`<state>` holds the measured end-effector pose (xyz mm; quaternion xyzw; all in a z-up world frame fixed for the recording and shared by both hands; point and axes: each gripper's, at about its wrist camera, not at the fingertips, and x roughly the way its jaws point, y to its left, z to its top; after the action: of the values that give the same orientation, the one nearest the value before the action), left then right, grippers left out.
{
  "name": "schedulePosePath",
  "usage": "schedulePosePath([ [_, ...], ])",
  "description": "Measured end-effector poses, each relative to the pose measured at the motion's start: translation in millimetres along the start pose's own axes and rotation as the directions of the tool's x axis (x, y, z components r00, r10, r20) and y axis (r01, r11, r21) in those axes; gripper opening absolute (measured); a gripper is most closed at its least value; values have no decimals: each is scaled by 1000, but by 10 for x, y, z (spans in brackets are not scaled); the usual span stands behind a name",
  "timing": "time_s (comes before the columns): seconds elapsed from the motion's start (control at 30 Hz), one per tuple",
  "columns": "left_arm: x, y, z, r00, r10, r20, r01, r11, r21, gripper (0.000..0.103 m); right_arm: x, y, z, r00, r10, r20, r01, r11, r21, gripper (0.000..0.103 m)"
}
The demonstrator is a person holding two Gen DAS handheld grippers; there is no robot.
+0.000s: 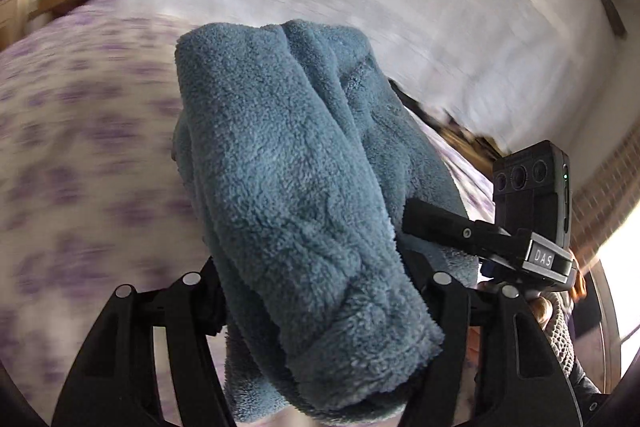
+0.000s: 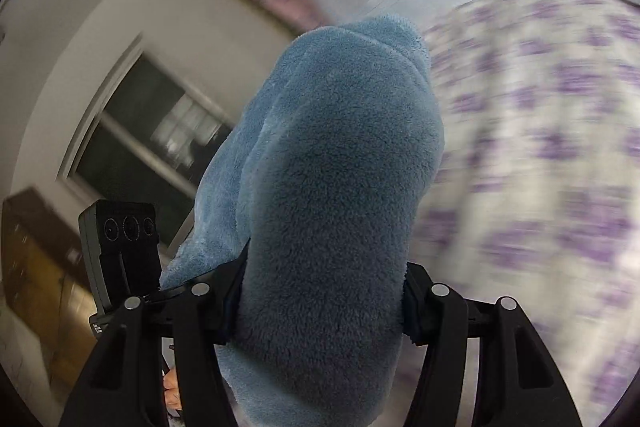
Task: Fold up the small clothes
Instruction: 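Grasp the folded bundle with both grippers and lift it off the bed, then carry the bundle toward the headboard, lower it and open both grippers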
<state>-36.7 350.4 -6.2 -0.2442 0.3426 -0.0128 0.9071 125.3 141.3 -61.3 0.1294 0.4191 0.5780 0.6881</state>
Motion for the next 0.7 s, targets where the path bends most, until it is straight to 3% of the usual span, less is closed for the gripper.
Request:
schedulePosePath([
  [0.17,-772,979,-32,991,106,77,-95,987,-126,62,1134,715,68,988,86,-128,-96,993,-72,61],
  [0.4,-1612,2141,-187,955,249,164,-197,940,-280,62,2435,1506,-24,958,161,-237,-205,963,-174,61],
  [0.6,-1803,2958,-286,915,352,196,-268,895,-357,63,3253,1814,-138,955,135,-265,-199,952,-233,61],
  [0.7,-1698,3351,-354,904,390,174,-294,864,-408,69,3641,1783,-203,961,58,-271,-134,954,-268,61],
])
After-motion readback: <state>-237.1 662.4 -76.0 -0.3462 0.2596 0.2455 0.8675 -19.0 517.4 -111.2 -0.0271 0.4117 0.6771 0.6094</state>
